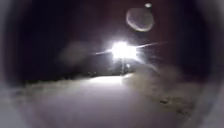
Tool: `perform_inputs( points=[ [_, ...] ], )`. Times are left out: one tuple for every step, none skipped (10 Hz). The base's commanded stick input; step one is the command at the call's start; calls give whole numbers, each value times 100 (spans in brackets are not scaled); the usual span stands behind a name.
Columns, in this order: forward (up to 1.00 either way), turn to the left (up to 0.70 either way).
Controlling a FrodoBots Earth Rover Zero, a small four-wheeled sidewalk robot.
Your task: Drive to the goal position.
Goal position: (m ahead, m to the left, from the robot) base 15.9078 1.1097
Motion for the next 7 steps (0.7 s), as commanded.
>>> perform_inputs(
  points=[
    [100,4],
    [100,5],
    [100,5],
    [100,5],
    [100,5],
    [100,5],
    [100,5]
  ],
)
